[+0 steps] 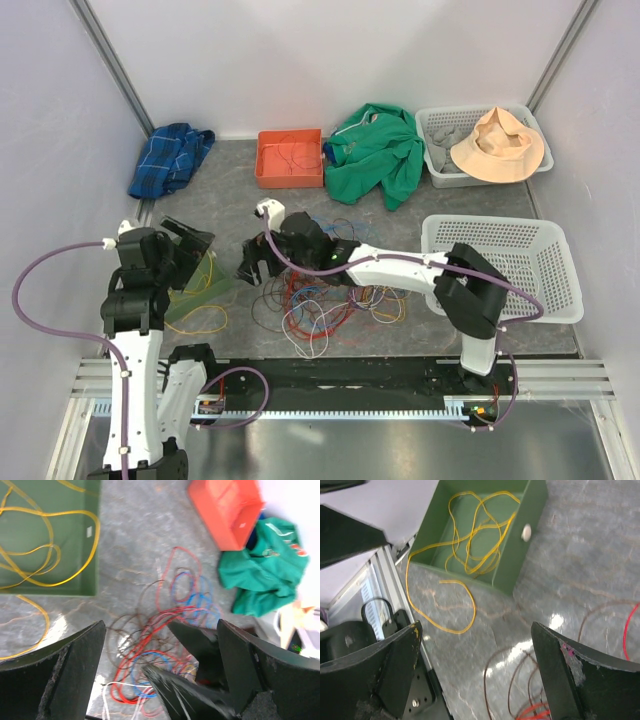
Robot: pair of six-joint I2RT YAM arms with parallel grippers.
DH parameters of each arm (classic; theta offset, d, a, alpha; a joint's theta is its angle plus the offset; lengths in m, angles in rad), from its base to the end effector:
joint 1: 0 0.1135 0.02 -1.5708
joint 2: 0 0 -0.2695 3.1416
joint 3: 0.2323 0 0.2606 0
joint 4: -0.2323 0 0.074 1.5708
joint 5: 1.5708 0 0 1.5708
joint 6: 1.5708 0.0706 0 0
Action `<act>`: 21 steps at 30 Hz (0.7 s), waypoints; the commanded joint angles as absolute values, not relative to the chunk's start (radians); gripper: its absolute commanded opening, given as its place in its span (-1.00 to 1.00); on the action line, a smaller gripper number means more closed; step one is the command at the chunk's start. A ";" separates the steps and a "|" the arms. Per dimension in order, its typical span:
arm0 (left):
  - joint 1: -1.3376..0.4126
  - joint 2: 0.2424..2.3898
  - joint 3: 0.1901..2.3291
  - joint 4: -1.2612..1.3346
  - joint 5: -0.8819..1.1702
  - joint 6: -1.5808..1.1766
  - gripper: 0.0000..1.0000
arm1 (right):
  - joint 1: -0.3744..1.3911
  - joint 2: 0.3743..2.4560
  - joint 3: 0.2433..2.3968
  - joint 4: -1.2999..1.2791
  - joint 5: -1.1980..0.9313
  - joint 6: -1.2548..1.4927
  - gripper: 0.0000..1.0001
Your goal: Untangle the cables
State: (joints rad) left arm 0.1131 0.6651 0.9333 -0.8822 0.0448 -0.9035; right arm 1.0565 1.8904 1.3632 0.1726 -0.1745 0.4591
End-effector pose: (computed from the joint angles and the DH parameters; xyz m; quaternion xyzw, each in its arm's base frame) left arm 0.1541 0.0143 0.3216 -0.4229 0.7803 -0.1955 0.4171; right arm 0.2297 0.4314 0.2438 -0.2882 0.7668 0.4431 0.3642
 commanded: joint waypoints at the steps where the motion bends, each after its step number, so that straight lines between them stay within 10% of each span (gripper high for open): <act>1: 0.104 0.628 0.849 -0.867 0.006 -0.882 0.99 | 1.060 1.812 1.189 0.316 -0.190 0.460 0.95; 21: 0.104 0.546 0.650 -1.022 -0.184 -1.110 0.82 | 1.089 1.769 1.152 0.270 -0.186 0.408 0.90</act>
